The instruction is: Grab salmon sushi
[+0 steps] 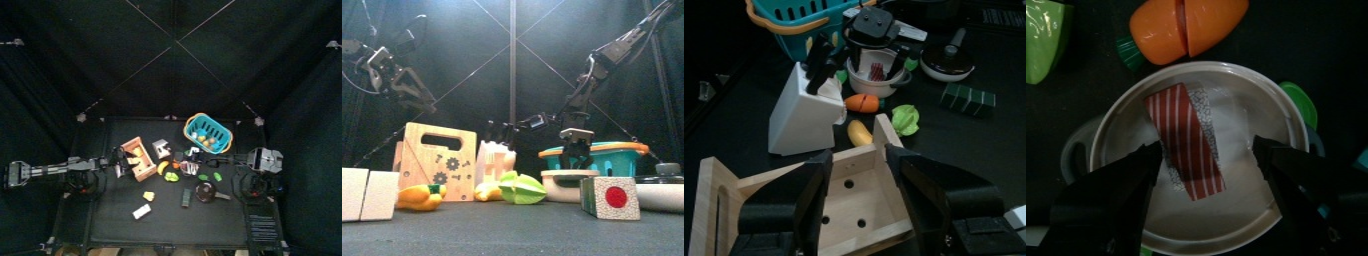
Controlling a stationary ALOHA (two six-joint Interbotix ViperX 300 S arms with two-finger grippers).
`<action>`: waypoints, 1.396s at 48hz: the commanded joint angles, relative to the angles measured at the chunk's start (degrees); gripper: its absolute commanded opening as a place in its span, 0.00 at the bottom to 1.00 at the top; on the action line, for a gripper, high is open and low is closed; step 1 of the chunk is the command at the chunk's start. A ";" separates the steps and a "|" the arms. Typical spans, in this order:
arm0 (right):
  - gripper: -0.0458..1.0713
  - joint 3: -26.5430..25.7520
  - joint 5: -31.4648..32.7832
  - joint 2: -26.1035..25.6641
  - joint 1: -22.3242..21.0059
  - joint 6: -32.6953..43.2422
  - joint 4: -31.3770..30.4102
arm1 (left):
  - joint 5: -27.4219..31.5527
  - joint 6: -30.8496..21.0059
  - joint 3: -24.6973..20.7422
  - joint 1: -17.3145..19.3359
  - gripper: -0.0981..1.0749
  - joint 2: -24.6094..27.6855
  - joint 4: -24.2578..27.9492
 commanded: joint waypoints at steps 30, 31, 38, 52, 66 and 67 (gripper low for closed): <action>0.89 -0.62 -0.26 -0.79 0.09 -0.18 -0.09 | -0.53 0.09 -0.62 0.44 0.80 0.09 0.00; 0.87 -0.62 -0.26 -0.79 0.09 -0.18 -0.09 | -0.53 0.09 -0.62 0.53 0.80 0.09 0.00; 0.73 -0.88 -0.26 -0.79 0.09 -0.09 -0.09 | -0.53 0.09 -0.62 0.53 0.80 0.09 0.00; 0.59 -2.20 0.53 -2.29 0.18 0.00 -0.09 | -0.53 0.09 -0.62 0.44 0.80 0.09 0.00; 0.59 -2.55 0.79 -3.16 0.88 0.09 -0.09 | -0.53 0.09 -0.62 0.53 0.80 0.09 0.00; 0.59 -2.64 0.79 -3.16 0.88 0.09 -0.09 | -0.53 0.09 -0.62 0.53 0.80 0.09 0.00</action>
